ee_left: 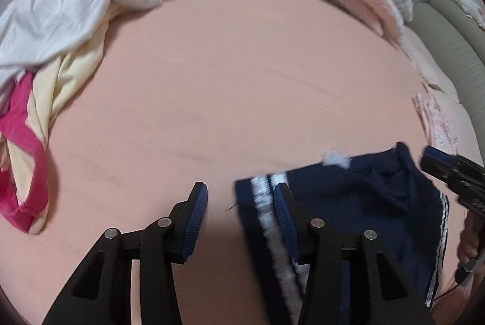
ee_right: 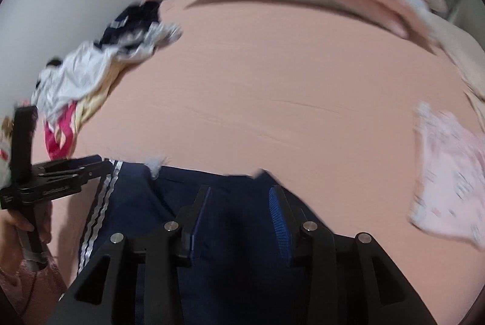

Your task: Fold clothes

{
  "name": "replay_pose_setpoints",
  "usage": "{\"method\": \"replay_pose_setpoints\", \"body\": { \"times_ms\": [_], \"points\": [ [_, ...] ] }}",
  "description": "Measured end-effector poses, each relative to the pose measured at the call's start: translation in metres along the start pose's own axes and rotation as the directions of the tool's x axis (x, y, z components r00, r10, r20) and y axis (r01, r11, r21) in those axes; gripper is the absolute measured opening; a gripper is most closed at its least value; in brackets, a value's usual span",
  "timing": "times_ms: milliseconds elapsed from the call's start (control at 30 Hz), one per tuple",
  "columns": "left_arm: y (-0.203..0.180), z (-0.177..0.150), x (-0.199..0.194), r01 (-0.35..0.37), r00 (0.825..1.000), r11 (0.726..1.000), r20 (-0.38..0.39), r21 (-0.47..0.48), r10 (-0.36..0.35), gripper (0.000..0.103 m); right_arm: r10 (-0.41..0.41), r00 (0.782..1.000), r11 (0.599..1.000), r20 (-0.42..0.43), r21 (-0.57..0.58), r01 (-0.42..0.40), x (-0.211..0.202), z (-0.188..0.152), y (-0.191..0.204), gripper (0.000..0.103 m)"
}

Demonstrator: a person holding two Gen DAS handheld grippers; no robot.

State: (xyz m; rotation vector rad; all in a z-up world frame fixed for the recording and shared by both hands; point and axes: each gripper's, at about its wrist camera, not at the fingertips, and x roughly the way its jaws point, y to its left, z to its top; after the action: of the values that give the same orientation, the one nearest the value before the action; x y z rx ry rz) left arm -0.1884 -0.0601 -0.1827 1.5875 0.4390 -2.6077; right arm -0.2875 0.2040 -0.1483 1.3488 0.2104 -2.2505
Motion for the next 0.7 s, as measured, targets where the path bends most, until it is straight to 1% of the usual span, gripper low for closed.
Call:
{"method": "replay_pose_setpoints", "body": {
  "times_ms": [33,67,100,133,200,267,300,367,400,433,467,500,533,567,600,633,667,700],
  "points": [
    [0.001,-0.002,0.002,0.001,1.000,1.000,-0.005,-0.001,-0.001,0.043,-0.015,1.000,1.000,-0.014,-0.006,0.015,0.007,0.002,0.003,0.038],
    [-0.001,-0.004,0.005,-0.009,1.000,1.000,-0.002,0.028,0.009,0.043,-0.030,0.999,0.999,-0.027,-0.013,0.030,0.015,0.003,0.006,0.037],
    [-0.004,-0.006,0.006,-0.025,1.000,0.998,-0.003,0.056,0.025,0.043,-0.045,0.998,0.999,-0.041,-0.020,0.045,0.022,0.005,0.009,0.027],
    [-0.007,-0.007,0.008,-0.038,0.999,0.995,0.000,0.087,0.038,0.043,-0.061,0.997,0.998,-0.054,-0.027,0.059,0.029,0.007,0.012,0.022],
    [-0.006,-0.007,0.006,-0.041,0.999,0.995,0.003,0.096,0.041,0.043,-0.091,0.993,0.995,-0.081,-0.041,0.088,0.044,0.010,0.017,0.018],
    [0.001,-0.005,0.003,-0.016,1.000,0.998,0.005,0.054,0.016,0.043,-0.134,0.987,0.991,-0.084,0.006,0.135,0.034,0.009,-0.001,0.018],
    [0.005,-0.004,0.003,0.002,1.000,0.999,0.007,0.032,-0.003,0.043,-0.138,0.987,0.990,-0.078,0.024,0.140,0.028,0.009,-0.008,0.018],
    [0.007,-0.002,0.003,0.060,0.998,0.998,0.015,0.023,-0.061,0.043,-0.096,0.995,0.994,-0.039,0.055,0.098,0.015,0.011,-0.012,0.018],
    [0.008,-0.001,0.004,0.089,0.996,0.996,0.019,0.018,-0.089,0.043,-0.075,0.997,0.995,-0.019,0.070,0.076,0.008,0.013,-0.014,0.022],
    [0.008,0.000,0.004,0.117,0.993,0.993,0.022,0.014,-0.117,0.043,-0.067,0.998,0.996,0.001,0.052,0.067,0.003,0.016,-0.011,0.022],
    [0.005,0.000,0.007,0.130,0.991,0.991,0.015,0.020,-0.130,0.043,-0.058,0.998,0.998,0.020,0.019,0.058,-0.001,0.020,-0.005,0.022],
    [0.000,-0.001,0.007,0.119,0.993,0.992,0.012,0.030,-0.119,0.043,-0.038,0.999,0.999,0.037,-0.023,0.039,-0.003,0.024,0.004,0.023],
    [-0.004,0.001,0.007,0.110,0.994,0.993,0.019,0.047,-0.111,0.043,-0.021,1.000,0.998,0.022,-0.065,0.023,0.002,0.028,0.014,0.026],
    [-0.008,0.002,0.008,0.108,0.994,0.992,0.021,0.059,-0.109,0.043,-0.005,1.000,0.994,0.005,-0.107,0.006,0.007,0.031,0.024,0.034],
    [-0.010,0.005,0.010,0.109,0.994,0.992,0.018,0.064,-0.110,0.043,-0.007,1.000,0.991,-0.030,-0.137,0.003,0.018,0.032,0.032,0.037],
    [-0.013,0.007,0.012,0.113,0.993,0.991,0.013,0.072,-0.114,0.042,-0.010,0.998,0.986,-0.065,-0.166,-0.001,0.029,0.032,0.040,0.037],
    [-0.016,0.008,0.014,0.115,0.993,0.990,0.008,0.085,-0.116,0.041,-0.027,0.993,0.984,-0.111,-0.179,0.007,0.044,0.032,0.044,0.036],
    [-0.020,0.009,0.015,0.114,0.993,0.989,0.010,0.097,-0.116,0.018,-0.032,0.992,0.986,-0.121,-0.167,0.011,0.052,0.031,0.045,0.032]
  ]
}}
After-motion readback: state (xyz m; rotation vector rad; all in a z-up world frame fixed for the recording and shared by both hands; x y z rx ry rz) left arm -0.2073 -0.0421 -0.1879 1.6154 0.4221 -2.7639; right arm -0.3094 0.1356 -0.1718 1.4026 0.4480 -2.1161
